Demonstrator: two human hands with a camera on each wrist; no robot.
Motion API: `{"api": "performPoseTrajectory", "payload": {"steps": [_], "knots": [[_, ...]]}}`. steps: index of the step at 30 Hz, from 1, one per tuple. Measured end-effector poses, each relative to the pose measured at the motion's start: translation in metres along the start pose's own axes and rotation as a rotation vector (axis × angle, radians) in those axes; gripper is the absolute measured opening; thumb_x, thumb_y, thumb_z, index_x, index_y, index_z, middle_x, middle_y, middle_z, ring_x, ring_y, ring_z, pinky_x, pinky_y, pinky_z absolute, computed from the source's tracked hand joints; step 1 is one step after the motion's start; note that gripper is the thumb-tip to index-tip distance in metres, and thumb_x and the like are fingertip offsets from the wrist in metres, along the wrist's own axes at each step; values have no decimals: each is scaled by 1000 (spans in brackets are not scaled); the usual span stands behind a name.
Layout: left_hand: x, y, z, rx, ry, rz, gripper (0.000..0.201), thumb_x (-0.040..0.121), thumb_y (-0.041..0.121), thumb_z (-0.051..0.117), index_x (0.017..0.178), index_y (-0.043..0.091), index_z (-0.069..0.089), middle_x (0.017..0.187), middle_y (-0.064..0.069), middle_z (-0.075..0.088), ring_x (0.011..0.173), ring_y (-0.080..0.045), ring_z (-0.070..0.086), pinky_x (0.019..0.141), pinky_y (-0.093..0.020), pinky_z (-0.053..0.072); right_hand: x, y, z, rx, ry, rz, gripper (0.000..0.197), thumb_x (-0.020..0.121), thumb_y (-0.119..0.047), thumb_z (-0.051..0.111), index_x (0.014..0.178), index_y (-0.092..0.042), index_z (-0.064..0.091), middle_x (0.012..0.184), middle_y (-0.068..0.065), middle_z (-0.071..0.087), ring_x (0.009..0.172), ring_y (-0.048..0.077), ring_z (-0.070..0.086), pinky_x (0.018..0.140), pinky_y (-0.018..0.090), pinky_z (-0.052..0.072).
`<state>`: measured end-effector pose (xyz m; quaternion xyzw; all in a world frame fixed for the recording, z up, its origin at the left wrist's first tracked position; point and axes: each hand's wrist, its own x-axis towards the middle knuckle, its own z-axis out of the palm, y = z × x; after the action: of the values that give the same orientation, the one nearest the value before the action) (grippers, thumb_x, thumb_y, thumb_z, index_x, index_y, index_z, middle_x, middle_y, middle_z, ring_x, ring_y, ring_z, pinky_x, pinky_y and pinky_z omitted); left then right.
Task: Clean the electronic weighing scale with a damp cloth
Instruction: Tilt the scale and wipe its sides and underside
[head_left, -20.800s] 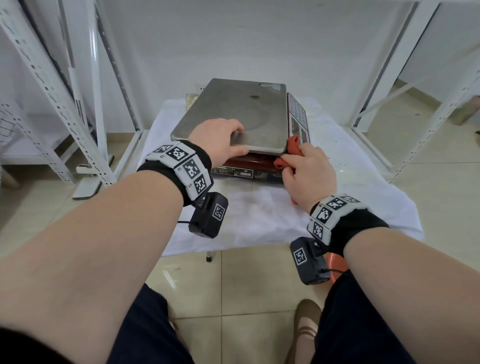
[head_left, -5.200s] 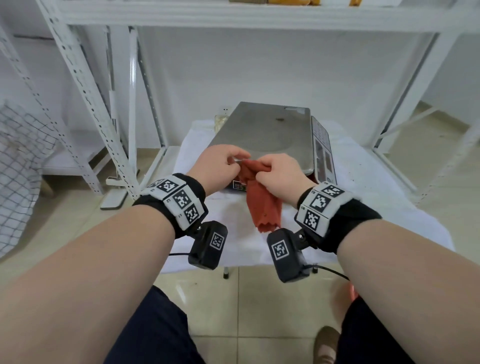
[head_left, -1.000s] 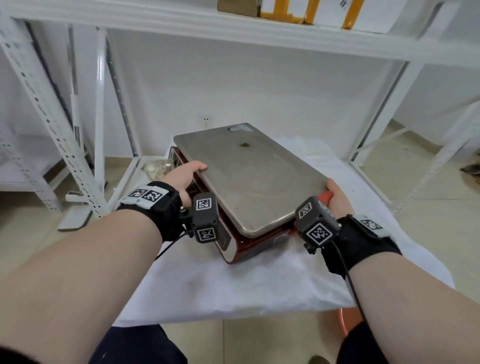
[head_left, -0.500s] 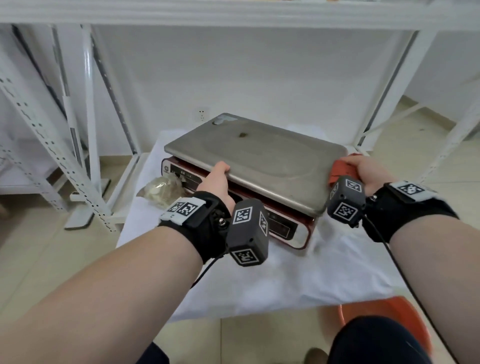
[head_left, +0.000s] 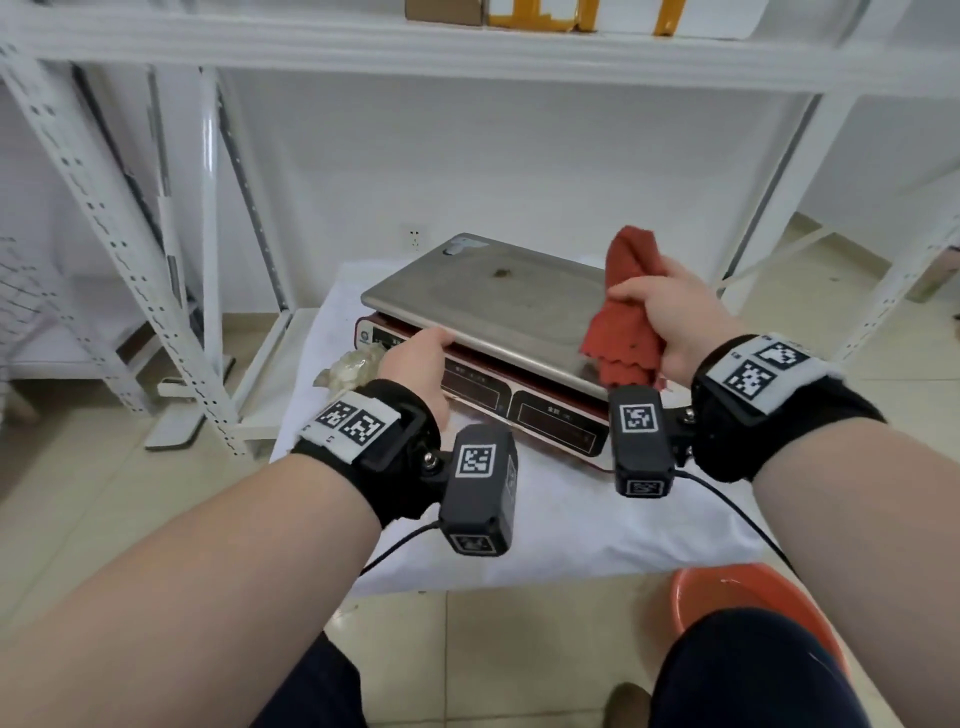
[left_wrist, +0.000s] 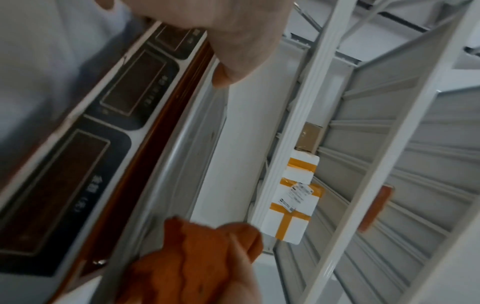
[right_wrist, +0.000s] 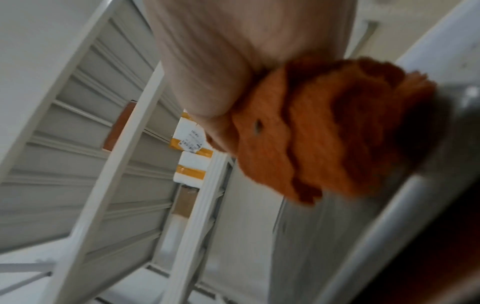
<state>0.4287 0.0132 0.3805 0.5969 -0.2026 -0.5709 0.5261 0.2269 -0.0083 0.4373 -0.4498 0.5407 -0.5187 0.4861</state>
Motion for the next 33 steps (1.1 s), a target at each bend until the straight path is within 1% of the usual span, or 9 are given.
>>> {"api": "performPoseTrajectory", "payload": {"steps": [3, 7, 9, 16, 21, 24, 29, 31, 33], "knots": [[-21, -1, -13, 60, -213, -60, 27, 86, 38, 61, 98, 14, 54, 71, 0, 47, 60, -13, 45, 63, -24, 44, -22, 3, 32, 68, -265, 86, 30, 89, -3, 58, 114, -20, 57, 85, 3, 65, 70, 15, 63, 59, 26, 55], [-37, -2, -27, 21, -466, -58, 47, 93, 52, 44, 107, 12, 63, 78, -9, 68, 60, -24, 66, 51, -30, 55, -38, 23, 66, 9, -449, 119, 39, 84, -3, 65, 121, -10, 54, 95, 6, 67, 76, 16, 67, 61, 27, 55], [-40, -5, -36, 49, -458, -51, 48, 90, 51, 49, 115, 11, 63, 84, -10, 70, 62, -24, 68, 51, -30, 56, -43, 31, 79, -67, -433, 84, 48, 79, -3, 71, 122, -6, 52, 103, 11, 66, 81, 18, 67, 62, 27, 57], [-36, -10, -64, 96, -419, -99, 29, 88, 36, 58, 97, 8, 64, 73, -15, 71, 55, -29, 68, 49, -35, 55, -45, 35, 92, -441, -530, -9, 40, 70, -17, 81, 104, -22, 61, 107, 7, 69, 95, 22, 68, 83, 43, 57], [-20, 8, -72, -78, -240, -26, 29, 92, 28, 56, 114, 9, 60, 99, -16, 69, 82, -30, 68, 72, -45, 57, -26, 39, 93, -509, -304, -137, 44, 72, -39, 78, 111, -22, 63, 106, -2, 66, 99, 14, 64, 90, 34, 52], [-1, 21, -80, -90, 57, 91, 26, 91, 21, 58, 113, 7, 57, 94, -13, 65, 82, -31, 63, 81, -48, 54, -13, 39, 84, -785, -100, -298, 34, 81, -34, 68, 111, -20, 65, 102, -3, 65, 103, 14, 60, 93, 24, 41], [37, 40, -95, 73, 289, 109, 29, 86, 14, 44, 95, -12, 53, 65, -24, 67, 52, -33, 67, 43, -32, 52, 2, 42, 76, -986, -3, -365, 32, 83, -31, 60, 114, -23, 63, 108, -2, 65, 108, 19, 57, 90, 25, 40], [39, 43, -88, 158, 315, 155, 24, 90, 7, 37, 70, -4, 44, 31, -12, 52, 26, -19, 53, 26, -18, 38, 4, 46, 74, -1066, -49, -346, 37, 84, -35, 59, 120, -24, 62, 114, -2, 64, 111, 19, 57, 93, 28, 42], [43, 43, -80, 217, 352, 250, 28, 91, 9, 41, 64, 6, 40, 24, -3, 45, 21, -14, 48, 24, -18, 37, 5, 47, 70, -1117, -78, -358, 39, 85, -37, 58, 121, -22, 63, 118, -1, 64, 113, 21, 58, 94, 30, 45]]}}
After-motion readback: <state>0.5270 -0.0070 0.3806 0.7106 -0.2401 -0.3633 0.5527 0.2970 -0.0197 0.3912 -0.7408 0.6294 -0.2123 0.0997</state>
